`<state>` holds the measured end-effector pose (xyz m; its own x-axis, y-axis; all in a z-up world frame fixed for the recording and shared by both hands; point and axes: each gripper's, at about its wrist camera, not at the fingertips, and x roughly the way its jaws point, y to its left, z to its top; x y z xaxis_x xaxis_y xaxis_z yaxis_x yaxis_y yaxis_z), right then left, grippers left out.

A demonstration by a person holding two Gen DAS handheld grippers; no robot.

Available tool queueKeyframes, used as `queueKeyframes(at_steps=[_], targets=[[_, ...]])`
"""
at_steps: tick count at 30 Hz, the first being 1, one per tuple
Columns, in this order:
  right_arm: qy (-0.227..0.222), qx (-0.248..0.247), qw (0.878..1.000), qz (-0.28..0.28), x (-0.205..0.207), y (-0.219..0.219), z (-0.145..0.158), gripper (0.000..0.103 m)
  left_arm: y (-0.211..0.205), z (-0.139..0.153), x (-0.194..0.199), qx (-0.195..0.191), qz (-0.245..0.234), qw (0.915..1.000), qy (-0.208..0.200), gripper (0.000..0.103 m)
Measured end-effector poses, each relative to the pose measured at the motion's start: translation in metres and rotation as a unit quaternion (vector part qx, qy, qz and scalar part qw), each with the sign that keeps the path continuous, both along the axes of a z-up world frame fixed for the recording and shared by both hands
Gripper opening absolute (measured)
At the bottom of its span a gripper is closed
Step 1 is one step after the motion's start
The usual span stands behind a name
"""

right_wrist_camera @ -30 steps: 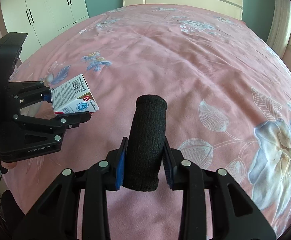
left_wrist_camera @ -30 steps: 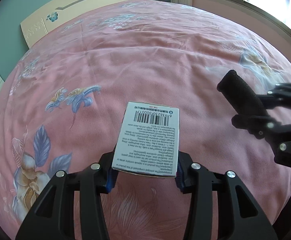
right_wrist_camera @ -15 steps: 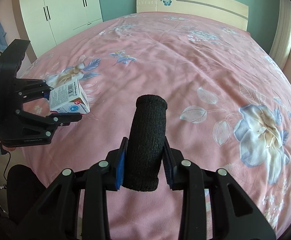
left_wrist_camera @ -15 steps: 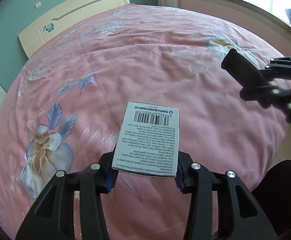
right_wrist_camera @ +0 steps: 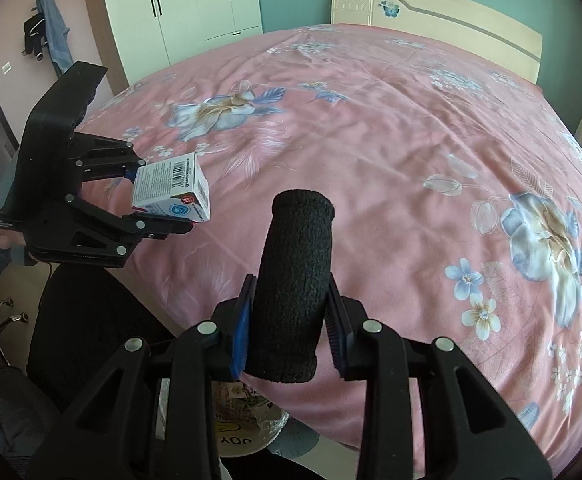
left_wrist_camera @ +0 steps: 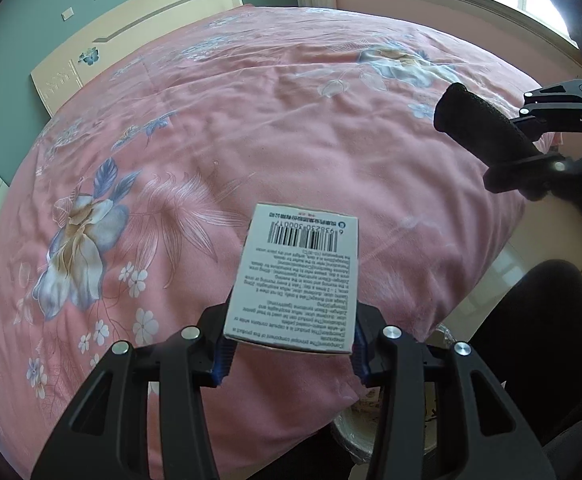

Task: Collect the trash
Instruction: 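Carry the white box and foam tube with both tools over the trash bin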

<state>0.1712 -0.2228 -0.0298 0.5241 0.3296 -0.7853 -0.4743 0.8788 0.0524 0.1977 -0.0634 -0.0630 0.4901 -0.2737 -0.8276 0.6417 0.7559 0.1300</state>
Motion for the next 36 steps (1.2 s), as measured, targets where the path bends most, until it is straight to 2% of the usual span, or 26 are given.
queueKeyframes(at_steps=[2,5,13,21,29,36], targets=[[0.013,0.009,1.0,0.025,-0.014,0.005,-0.002,0.034,0.003,-0.003,-0.014,-0.002,-0.004,1.0,0.003,0.048],[0.021,-0.011,0.999,0.044,-0.035,0.014,-0.006,0.034,0.007,-0.012,-0.035,-0.002,-0.011,0.9999,0.012,0.048],[0.046,-0.032,0.996,0.067,-0.084,0.033,-0.024,0.034,0.014,-0.048,-0.085,0.014,-0.037,0.9984,0.041,0.048],[0.087,-0.032,0.991,0.093,-0.124,0.057,-0.065,0.034,0.018,-0.1,-0.119,0.03,-0.039,0.9961,0.073,0.048],[0.125,-0.028,0.987,0.102,-0.132,0.07,-0.116,0.034,0.024,-0.157,-0.131,0.044,-0.025,0.9906,0.127,0.048],[0.161,-0.034,0.981,0.103,-0.122,0.075,-0.155,0.034,0.025,-0.177,-0.125,0.048,-0.003,0.9871,0.153,0.048]])
